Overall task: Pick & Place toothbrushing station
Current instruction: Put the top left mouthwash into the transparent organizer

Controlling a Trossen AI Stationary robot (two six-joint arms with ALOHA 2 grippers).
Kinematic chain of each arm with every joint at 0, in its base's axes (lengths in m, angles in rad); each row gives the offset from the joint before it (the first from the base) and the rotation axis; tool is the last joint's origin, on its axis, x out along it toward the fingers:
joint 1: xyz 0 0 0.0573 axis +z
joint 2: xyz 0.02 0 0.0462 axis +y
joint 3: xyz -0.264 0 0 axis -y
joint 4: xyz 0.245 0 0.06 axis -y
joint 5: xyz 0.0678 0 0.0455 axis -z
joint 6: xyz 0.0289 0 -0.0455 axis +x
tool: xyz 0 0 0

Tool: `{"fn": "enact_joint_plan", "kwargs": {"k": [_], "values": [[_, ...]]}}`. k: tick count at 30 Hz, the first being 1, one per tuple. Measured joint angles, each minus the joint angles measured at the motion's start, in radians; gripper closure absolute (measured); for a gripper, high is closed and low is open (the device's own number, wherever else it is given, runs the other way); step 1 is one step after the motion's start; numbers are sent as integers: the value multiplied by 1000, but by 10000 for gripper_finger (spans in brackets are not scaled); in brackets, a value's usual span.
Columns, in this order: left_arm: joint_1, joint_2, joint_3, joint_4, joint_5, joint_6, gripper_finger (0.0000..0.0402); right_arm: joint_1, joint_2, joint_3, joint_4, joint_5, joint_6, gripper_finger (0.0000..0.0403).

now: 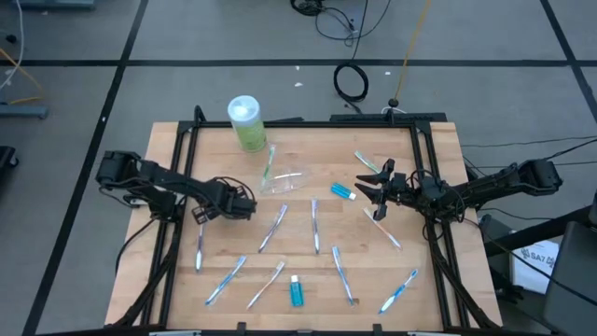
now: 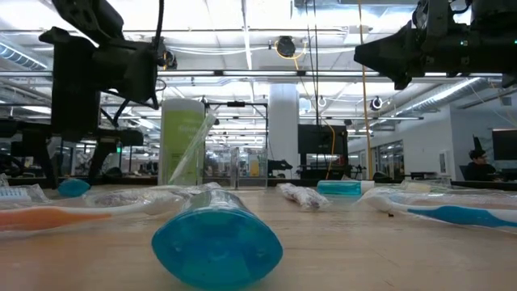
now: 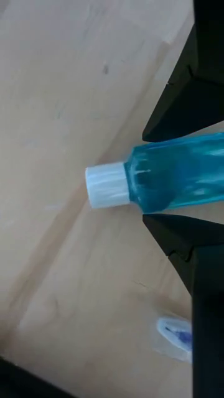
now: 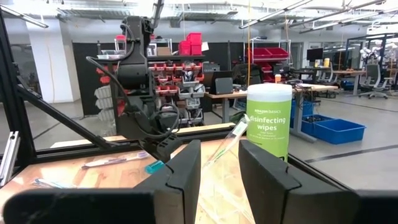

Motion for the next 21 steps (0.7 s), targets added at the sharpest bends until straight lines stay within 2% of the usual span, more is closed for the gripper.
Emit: {"fn": "enact_joint_plan", "kwargs": {"k": [7,15,21], "values": [[28,9,0,0,0,99,200,0,0,0,-3,0,0,303],[53,8,0,5,-14,165,239,0,0,0,-4,0,0,303],[57,8,0,37,-56,219,218,0,0,0,-4,0,0,303]]}}
